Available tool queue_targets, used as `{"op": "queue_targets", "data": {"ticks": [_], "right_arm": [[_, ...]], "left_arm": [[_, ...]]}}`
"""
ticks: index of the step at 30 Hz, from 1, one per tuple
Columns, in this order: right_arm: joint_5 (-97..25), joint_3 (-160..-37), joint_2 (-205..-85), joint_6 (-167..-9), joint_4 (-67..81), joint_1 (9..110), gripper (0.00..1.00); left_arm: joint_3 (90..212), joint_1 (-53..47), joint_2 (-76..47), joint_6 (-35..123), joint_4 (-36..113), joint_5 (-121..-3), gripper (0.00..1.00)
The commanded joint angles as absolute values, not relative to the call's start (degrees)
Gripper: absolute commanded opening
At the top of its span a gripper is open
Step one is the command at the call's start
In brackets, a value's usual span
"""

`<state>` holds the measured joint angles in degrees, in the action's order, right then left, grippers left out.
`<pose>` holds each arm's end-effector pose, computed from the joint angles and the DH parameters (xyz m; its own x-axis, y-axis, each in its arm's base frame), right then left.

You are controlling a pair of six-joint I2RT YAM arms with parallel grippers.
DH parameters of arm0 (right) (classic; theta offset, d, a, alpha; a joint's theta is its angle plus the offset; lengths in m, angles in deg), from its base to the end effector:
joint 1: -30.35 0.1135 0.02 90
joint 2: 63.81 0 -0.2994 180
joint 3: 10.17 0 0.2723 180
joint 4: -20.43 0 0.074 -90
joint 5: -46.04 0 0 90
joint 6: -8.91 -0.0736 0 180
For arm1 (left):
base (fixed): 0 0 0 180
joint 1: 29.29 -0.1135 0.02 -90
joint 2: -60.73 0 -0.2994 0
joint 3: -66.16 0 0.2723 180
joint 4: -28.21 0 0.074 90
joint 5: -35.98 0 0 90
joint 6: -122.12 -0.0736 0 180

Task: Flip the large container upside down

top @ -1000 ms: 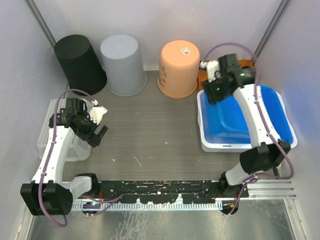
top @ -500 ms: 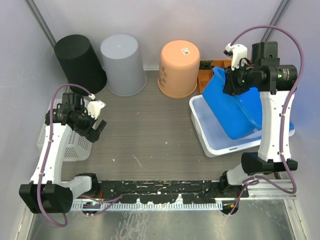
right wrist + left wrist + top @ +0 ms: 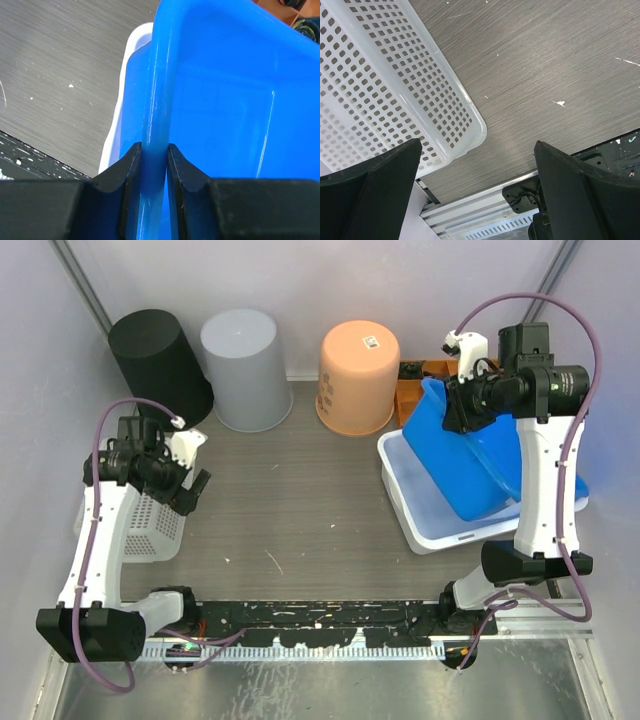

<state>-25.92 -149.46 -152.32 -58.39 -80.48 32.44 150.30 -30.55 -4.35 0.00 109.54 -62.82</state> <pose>0.2757 0.0329 0.5132 -0.6176 -0.3897 -0.6831 -0.5110 0.8591 -0.0281 0.2197 -0.0064 0.3441 -0.7232 0.5097 -0.4661 0.5124 0.8484 0.1327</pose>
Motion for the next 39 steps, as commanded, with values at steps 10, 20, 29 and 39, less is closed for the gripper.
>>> {"op": "queue_targets", "data": {"ticks": [10, 20, 29, 39], "right_arm": [[-33.61, -107.75, -146.06, -51.44, -65.49, 33.3, 0.01], [-44.09, -97.92, -144.82, -50.71, -61.66, 34.0, 0.01], [-52.33, -85.86, -145.03, -52.66, -52.74, 34.37, 0.01], [-52.9, -87.45, -145.29, -52.89, -54.4, 34.97, 0.3]], "left_arm": [[149.27, -30.87, -0.01, 1.99, 110.02, -64.15, 0.98], [143.67, -30.87, 3.52, 0.65, 108.71, -62.94, 0.99], [140.78, -30.87, 4.56, 0.26, 107.43, -63.25, 0.98], [139.44, -30.87, 4.85, -0.31, 107.21, -63.1, 0.98]]}}
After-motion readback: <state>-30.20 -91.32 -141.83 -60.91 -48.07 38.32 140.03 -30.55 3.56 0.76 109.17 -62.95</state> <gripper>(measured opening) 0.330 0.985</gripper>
